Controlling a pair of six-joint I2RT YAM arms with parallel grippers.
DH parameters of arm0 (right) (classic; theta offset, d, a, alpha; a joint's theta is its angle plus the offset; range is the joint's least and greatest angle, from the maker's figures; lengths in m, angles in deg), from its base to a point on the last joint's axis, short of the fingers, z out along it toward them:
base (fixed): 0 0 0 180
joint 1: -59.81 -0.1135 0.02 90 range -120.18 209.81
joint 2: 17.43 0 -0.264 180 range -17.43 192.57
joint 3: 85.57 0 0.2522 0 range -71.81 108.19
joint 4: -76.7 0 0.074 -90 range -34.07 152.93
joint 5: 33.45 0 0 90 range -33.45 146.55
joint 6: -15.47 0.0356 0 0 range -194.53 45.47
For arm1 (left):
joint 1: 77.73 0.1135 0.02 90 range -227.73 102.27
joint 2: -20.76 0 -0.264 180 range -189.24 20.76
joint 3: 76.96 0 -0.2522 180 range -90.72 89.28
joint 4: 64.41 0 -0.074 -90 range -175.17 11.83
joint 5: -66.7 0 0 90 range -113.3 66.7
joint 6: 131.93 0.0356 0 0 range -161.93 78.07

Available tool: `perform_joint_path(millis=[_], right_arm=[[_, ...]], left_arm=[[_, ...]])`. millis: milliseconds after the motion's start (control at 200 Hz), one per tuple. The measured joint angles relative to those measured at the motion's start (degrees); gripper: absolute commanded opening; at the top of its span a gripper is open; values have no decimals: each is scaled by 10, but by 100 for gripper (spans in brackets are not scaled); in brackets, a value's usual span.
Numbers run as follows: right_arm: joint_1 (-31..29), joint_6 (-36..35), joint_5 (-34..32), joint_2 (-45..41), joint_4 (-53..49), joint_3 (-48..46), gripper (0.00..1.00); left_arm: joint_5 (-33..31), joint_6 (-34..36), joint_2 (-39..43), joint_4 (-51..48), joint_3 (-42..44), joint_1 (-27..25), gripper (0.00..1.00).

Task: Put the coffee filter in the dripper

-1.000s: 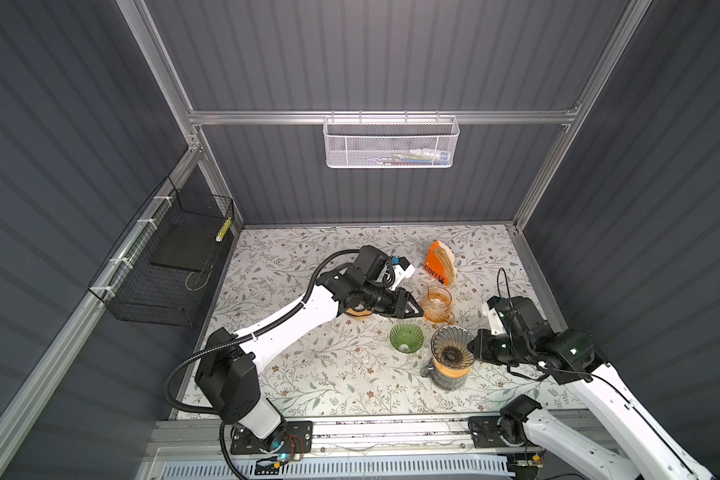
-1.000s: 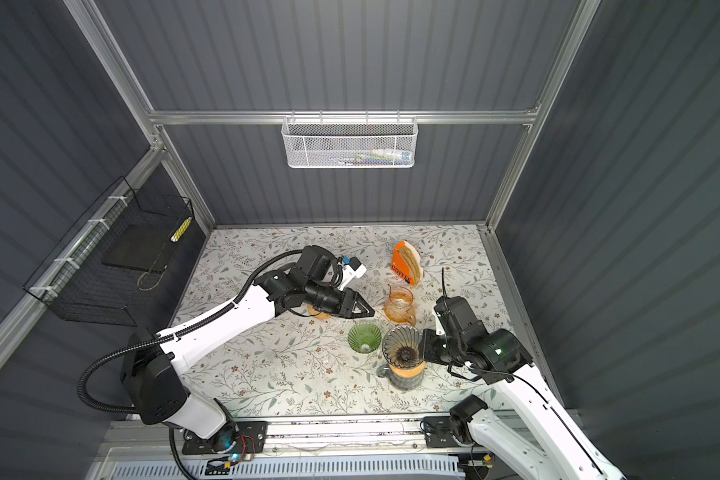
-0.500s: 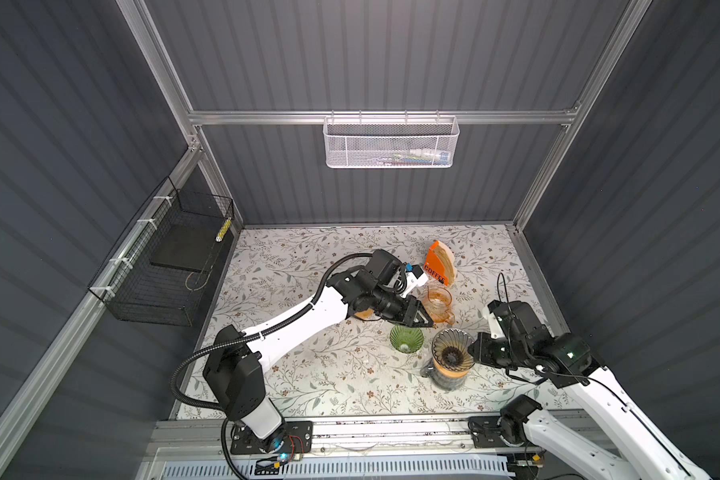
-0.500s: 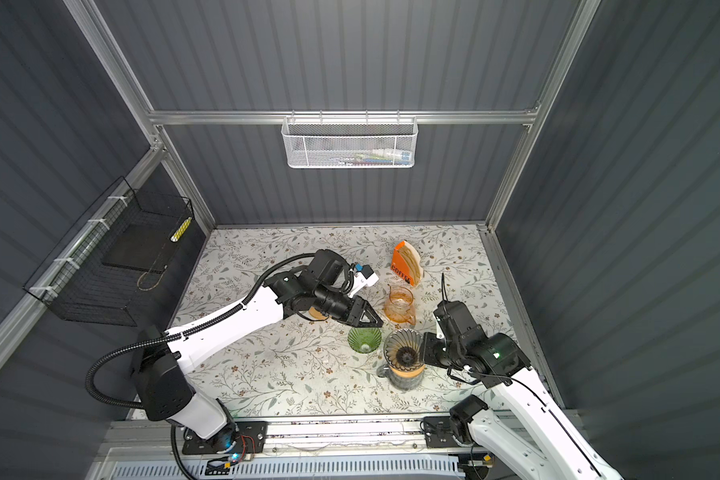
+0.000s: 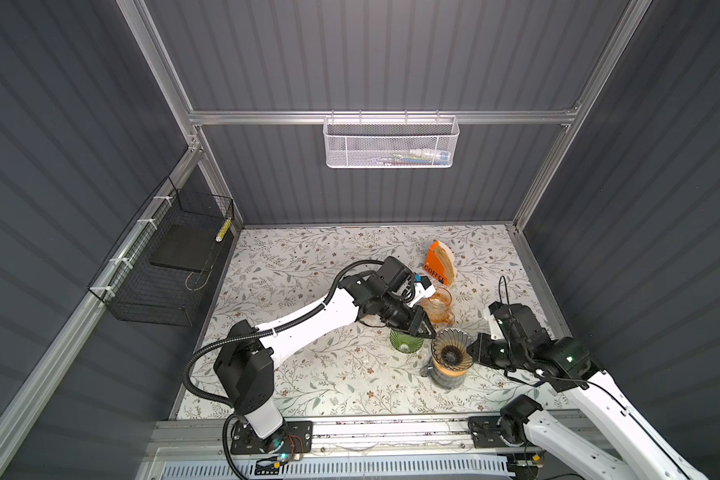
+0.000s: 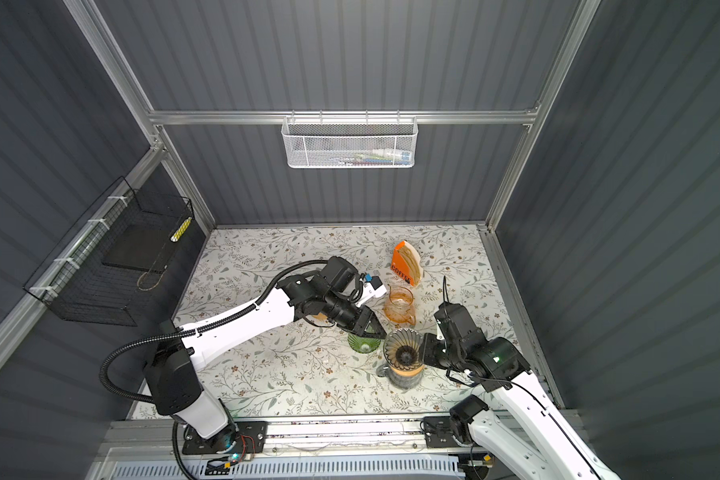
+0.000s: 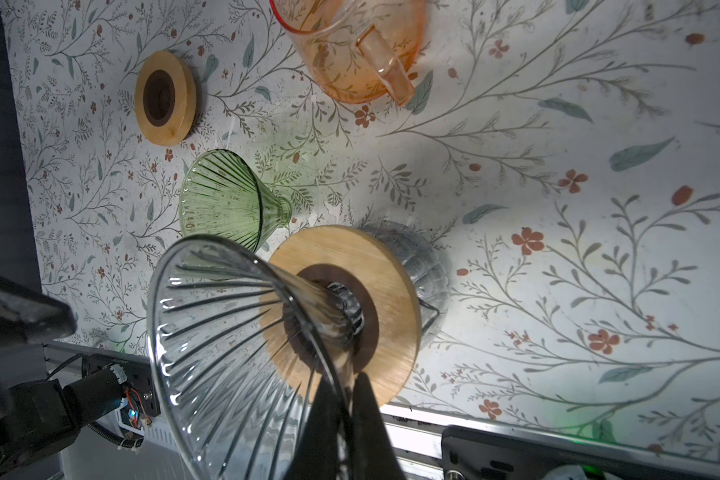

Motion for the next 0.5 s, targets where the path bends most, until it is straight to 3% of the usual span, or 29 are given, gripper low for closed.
perform_joint_path(millis=[500], right_arm=[[0,10,-1,-5,14,-9,0]], left_arm=[[-50,20,-38,-34,-30,-16,18]])
